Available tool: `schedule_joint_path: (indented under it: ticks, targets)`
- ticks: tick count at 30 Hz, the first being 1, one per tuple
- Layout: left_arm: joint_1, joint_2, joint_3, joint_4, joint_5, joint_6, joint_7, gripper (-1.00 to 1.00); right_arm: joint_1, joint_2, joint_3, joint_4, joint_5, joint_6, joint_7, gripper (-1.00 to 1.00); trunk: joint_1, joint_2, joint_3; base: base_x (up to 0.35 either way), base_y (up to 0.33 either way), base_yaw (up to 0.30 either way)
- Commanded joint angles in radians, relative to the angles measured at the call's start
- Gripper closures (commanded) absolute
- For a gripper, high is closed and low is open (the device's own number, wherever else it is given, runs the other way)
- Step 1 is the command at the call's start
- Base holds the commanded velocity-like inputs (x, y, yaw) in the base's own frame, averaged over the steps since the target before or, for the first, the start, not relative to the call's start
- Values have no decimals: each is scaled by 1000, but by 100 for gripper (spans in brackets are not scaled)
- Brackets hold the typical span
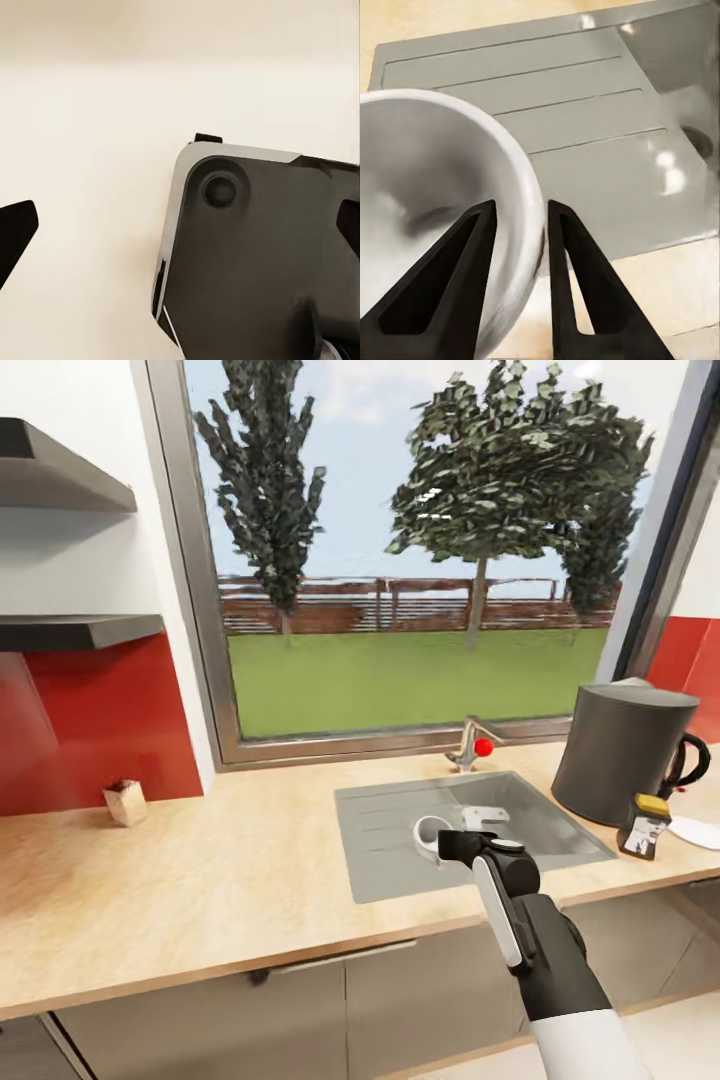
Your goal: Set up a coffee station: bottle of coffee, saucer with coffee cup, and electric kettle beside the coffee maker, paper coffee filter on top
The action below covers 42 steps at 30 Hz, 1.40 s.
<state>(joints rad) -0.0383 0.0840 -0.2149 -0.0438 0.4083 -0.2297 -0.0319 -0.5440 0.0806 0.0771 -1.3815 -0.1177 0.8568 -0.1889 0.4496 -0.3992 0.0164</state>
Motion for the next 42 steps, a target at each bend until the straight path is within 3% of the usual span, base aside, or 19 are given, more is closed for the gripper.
schedule_joint_path:
  ticks: [1,22,35,42]
  targets:
    - [0,0,-8,1,10,-3,-3,-100,-1,0,1,0,-11,2,-9,100,0,-1,0,0,-273,-275]
    - [0,0,-8,-2,12,-3,-3,-100,-1,-1,1,1,-11,2,-9,100,0,-1,0,-3,-272,-275]
    - [0,2,-7,-2,13,-3,-3,-100,-1,-1,2,1,-10,3,-9,100,0,-1,0,-179,-202,-275]
    - [0,3,-7,-2,14,-2,-3,-100,-1,-1,3,2,-10,4,-9,100,0,-1,0,99,-189,-187]
